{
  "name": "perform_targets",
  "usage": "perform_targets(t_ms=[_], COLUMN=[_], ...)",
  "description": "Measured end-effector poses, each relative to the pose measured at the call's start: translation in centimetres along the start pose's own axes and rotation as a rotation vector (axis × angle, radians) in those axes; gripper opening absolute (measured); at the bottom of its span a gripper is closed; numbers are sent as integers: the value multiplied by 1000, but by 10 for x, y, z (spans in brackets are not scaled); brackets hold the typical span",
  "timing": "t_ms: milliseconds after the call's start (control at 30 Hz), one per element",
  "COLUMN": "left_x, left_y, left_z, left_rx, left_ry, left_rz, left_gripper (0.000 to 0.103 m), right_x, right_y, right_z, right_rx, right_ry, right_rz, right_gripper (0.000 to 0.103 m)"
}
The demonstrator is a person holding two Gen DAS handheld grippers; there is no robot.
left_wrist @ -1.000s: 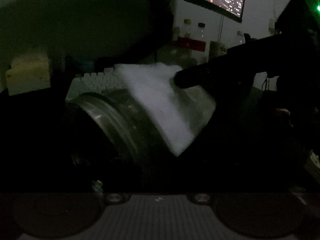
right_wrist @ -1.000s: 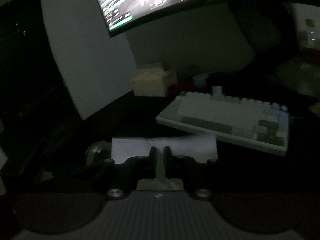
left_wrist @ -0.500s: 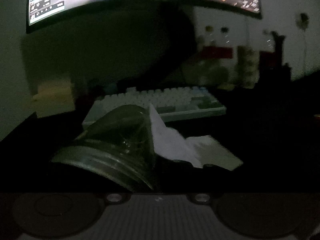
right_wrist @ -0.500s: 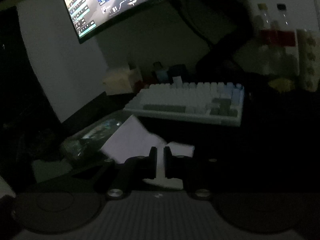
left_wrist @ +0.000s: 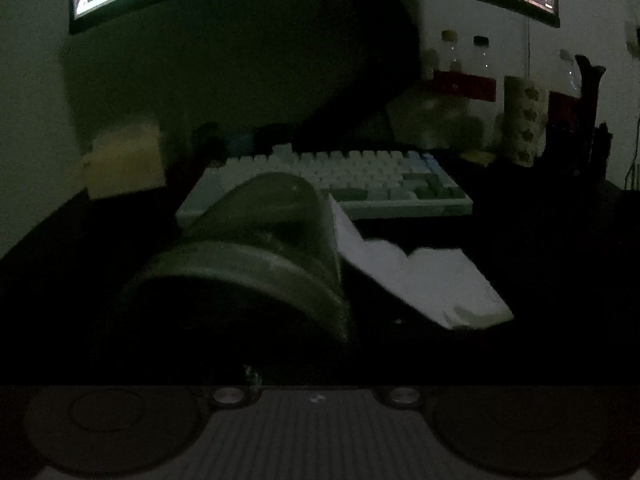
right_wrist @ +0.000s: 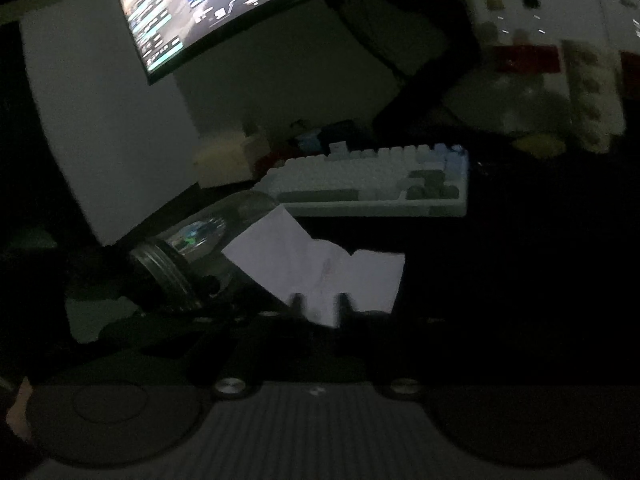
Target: Clean container
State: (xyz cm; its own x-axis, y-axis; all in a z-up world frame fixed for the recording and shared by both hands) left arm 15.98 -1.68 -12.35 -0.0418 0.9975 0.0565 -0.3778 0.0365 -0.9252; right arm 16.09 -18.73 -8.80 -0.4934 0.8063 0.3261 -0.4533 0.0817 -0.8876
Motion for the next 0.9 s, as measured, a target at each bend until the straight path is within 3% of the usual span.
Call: perform_targets(t_ms=[33, 133, 267, 367, 567, 733, 900], left_x=[-1, -6, -13, -11, 1, 11, 16], left_y=[2, 5, 7, 8, 3, -14, -18], left_z=[5, 17, 36, 48, 75, 95, 92], left_rx=[6, 14, 26, 37, 26, -17, 9], left_ry=[13, 76, 169, 186, 180, 125, 60], left_rz=[-1, -23, -49, -41, -7, -4, -14], left_gripper=[69, 70, 81, 83, 103, 103, 103], right_x=[1, 5, 7, 6, 5, 11, 20], right_y=[2, 6, 2, 0, -1, -3, -5], right_z=[2, 10, 23, 30, 40, 45, 46], right_rx=[-14, -52, -103, -108, -92, -102, -92], right_ry=[14, 64, 127, 153, 149, 200, 221], right_rz=[-9, -26, -33, -48, -119, -101, -72], right_gripper=[60, 87, 103, 103, 103, 103, 103])
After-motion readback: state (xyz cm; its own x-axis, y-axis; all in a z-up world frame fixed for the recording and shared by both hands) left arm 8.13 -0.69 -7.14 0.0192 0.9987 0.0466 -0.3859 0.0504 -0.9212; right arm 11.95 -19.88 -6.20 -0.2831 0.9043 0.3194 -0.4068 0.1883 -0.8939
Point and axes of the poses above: each gripper's, at about its wrist camera, not at the fingertips, and z roughly against the way its jaws point, x to its left, y to its underside, the point moved 4 cm from there along -z, roughly the way its jaws point, and after that the axes turned 11 degrees about -x, right-handed, at the moved point
